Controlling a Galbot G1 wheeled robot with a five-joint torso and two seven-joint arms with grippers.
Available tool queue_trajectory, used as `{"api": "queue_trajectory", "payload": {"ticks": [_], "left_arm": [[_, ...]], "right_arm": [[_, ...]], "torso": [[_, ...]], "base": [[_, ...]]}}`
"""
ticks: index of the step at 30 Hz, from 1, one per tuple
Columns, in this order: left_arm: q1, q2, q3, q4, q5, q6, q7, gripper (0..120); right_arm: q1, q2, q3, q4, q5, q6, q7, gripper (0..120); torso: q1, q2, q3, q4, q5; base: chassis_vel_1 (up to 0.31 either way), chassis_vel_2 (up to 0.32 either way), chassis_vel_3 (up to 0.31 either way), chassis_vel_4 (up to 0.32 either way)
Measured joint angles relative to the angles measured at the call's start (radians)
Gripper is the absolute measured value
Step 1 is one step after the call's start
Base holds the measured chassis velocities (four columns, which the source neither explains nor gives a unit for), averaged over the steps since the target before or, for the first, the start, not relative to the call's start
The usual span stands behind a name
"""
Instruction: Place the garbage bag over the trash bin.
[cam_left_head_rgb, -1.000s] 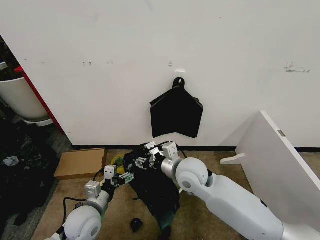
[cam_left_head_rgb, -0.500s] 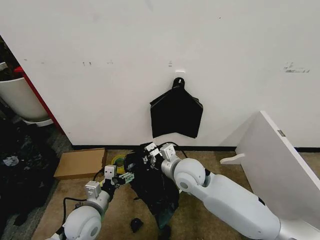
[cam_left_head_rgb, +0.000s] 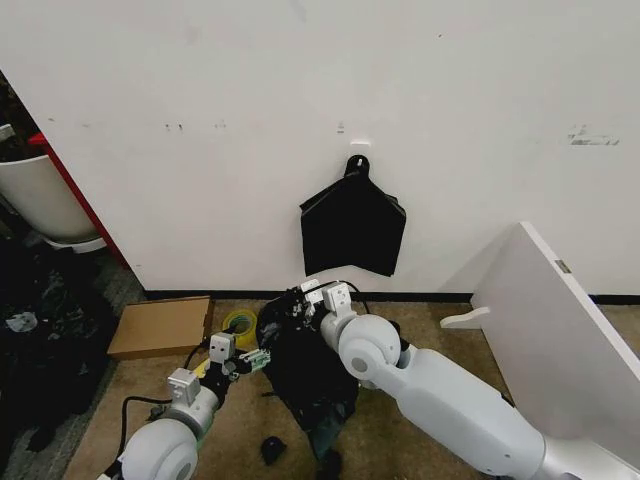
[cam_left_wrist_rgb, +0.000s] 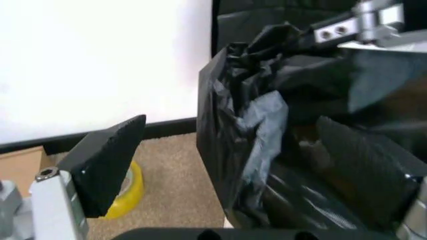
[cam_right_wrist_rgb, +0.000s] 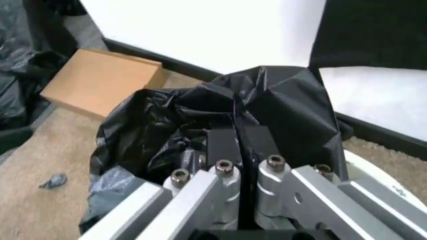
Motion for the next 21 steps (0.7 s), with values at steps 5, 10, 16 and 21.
{"api": "queue_trajectory", "payload": {"ticks": [5, 10, 16, 21], "left_arm": [[0.051, 0.009, -0.009, -0.015, 0.035, -0.025, 0.010, 100], [0.096, 0.007, -0.001, -0.031, 0.038, -0.030, -0.004, 100], [0.109, -0.018, 0.032, -0.101, -0.022, 0.023, -0.060, 100], [0.099, -0.023, 0.079, -0.126, -0.048, 0.059, -0.080, 100]], "right_arm": [[-0.005, 0.000, 0.010, 0.002, 0.001, 0.001, 0.011, 0], [-0.019, -0.013, 0.026, 0.026, -0.018, 0.001, -0.013, 1], [-0.061, -0.056, 0.058, 0.089, -0.066, 0.026, -0.104, 25], [-0.092, -0.074, 0.096, 0.113, -0.068, 0.057, -0.199, 47]], "torso": [[0.000, 0.000, 0.000, 0.0000, 0.0001], [0.000, 0.000, 0.000, 0.0002, 0.0001], [0.000, 0.000, 0.000, -0.0001, 0.0002], [0.000, 0.000, 0.000, 0.0000, 0.0002]], "base": [[0.000, 0.000, 0.000, 0.000], [0.000, 0.000, 0.000, 0.000], [0.000, 0.000, 0.000, 0.000], [0.000, 0.000, 0.000, 0.000]]}}
